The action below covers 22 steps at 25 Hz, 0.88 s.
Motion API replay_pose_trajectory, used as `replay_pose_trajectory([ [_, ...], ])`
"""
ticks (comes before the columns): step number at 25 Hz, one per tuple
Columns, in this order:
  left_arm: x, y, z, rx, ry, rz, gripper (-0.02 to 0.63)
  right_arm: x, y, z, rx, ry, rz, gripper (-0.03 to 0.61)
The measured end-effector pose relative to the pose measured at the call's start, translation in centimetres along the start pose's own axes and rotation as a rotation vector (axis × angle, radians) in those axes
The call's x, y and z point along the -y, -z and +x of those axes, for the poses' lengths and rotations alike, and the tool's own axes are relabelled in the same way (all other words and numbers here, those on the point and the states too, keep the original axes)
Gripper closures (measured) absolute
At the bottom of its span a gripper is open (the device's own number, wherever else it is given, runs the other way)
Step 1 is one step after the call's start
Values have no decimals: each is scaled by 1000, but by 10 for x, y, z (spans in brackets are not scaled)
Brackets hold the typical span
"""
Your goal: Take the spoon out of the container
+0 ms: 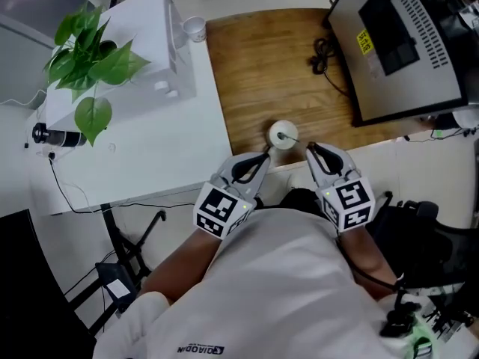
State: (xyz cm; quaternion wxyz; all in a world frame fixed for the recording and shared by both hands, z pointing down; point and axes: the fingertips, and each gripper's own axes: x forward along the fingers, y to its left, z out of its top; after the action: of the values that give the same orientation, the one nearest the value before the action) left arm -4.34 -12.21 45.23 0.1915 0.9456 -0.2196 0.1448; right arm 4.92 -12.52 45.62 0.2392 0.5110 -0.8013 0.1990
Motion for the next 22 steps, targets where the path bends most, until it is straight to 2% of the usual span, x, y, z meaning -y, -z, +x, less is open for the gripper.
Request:
replay_pose_trajectory([
  [6,18,2,-16,37,-46,4,609,-9,-8,-22,58,-33,-30,523],
  [13,41,4,-28,90,-166,-11,609,-13,-1,-58,101,-109,-87,523],
  [22,138,18,-28,143,-230,-48,609,-15,27,-156,184,-172,-157,523],
])
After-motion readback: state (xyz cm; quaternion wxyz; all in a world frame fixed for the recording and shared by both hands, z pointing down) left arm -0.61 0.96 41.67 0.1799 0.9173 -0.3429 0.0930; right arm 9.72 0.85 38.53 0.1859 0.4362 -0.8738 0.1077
